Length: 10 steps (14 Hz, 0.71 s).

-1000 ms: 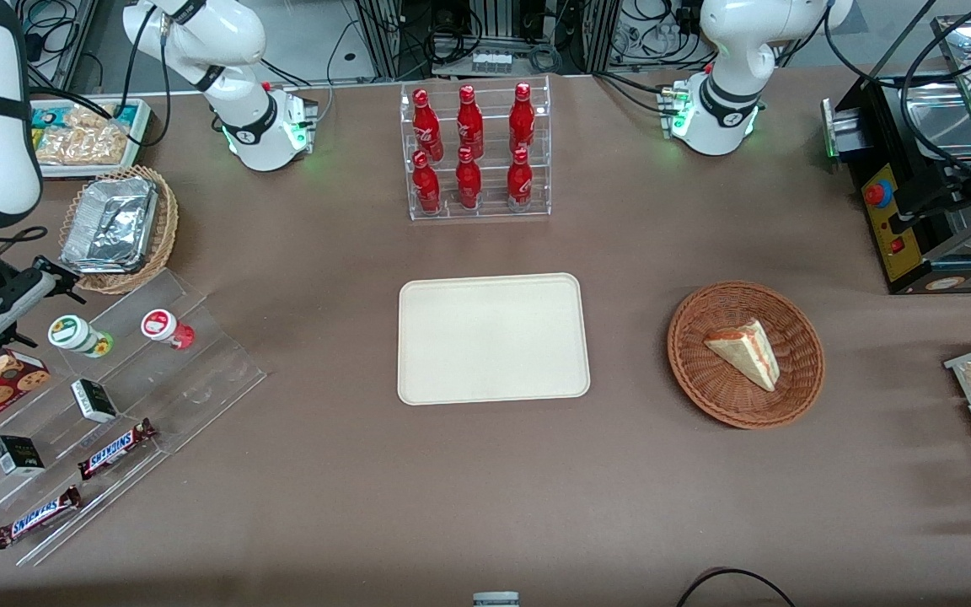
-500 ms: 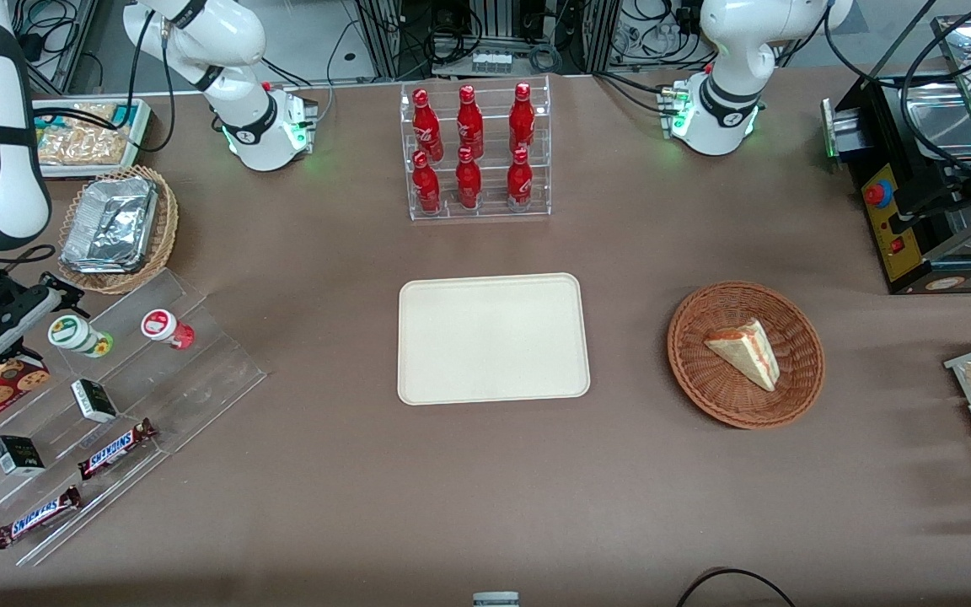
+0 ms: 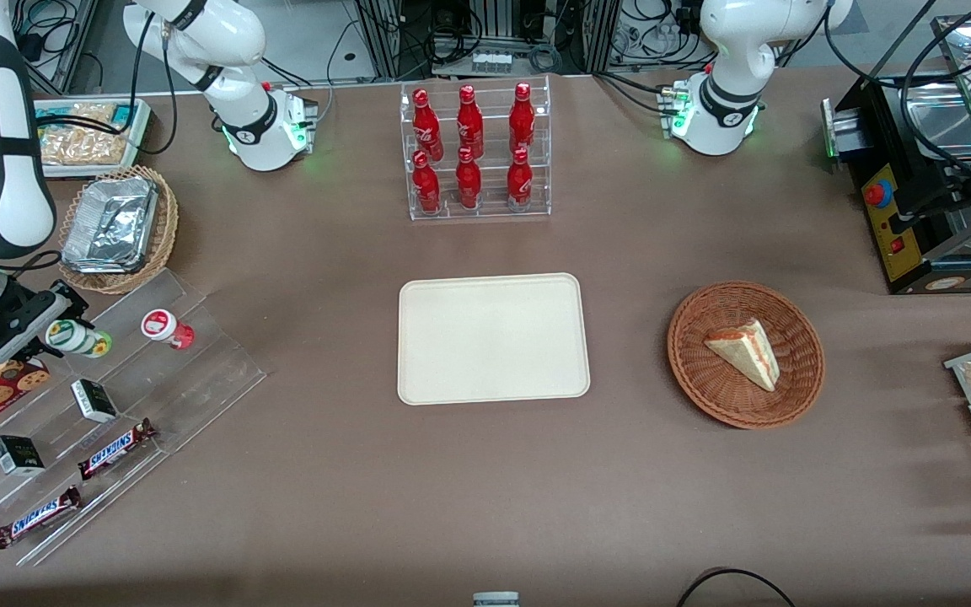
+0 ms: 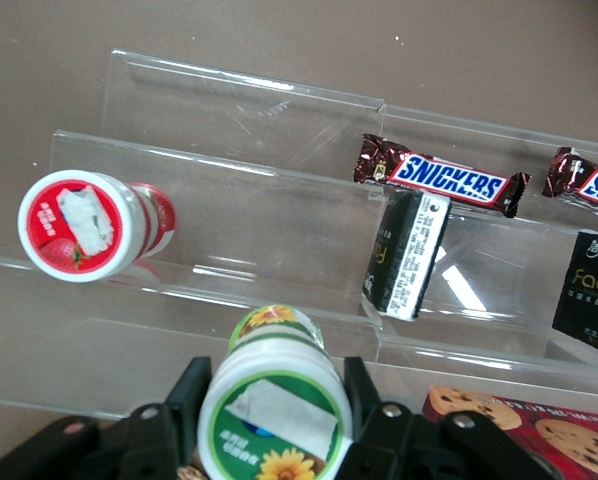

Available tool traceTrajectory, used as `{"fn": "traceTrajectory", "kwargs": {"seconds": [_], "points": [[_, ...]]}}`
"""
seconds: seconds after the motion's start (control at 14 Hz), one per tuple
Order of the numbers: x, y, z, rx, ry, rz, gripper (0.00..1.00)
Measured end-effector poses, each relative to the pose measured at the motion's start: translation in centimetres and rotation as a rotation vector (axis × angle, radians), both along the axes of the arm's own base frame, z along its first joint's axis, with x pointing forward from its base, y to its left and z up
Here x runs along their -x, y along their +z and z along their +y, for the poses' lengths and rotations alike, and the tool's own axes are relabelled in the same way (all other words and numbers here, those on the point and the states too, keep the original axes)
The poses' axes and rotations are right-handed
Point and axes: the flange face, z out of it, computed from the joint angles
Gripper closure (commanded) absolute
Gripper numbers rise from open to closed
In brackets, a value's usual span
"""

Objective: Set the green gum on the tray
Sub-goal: 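Lower the open right gripper around the green gum bottle and close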

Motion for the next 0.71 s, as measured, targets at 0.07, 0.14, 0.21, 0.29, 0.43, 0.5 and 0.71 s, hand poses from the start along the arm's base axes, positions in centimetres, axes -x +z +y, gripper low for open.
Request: {"fn": "traceTrajectory", "kwargs": {"seconds": [0.07, 0.14, 0.21, 0.29, 0.43, 0.5, 0.71], "points": [[0.0, 0.0, 0.0, 0.000, 0.000, 0.000, 1.00], [0.0, 0.0, 0.0, -0.001, -0.001, 0.000, 1.00], [0.0, 0.2, 0.0, -0.001, -0.001, 0.000, 1.00], [-0.1, 0.5, 0.1, -0.002, -0.002, -0.002, 1.00], [-0.4, 1.9, 0.9, -0.010, -0.008, 0.002, 1.00], [-0.8, 2.8, 1.7, -0.017, -0.014, 0.011, 1.00], [-2.4, 5.9, 5.9, -0.035, -0.050, 0.042, 1.00]]}}
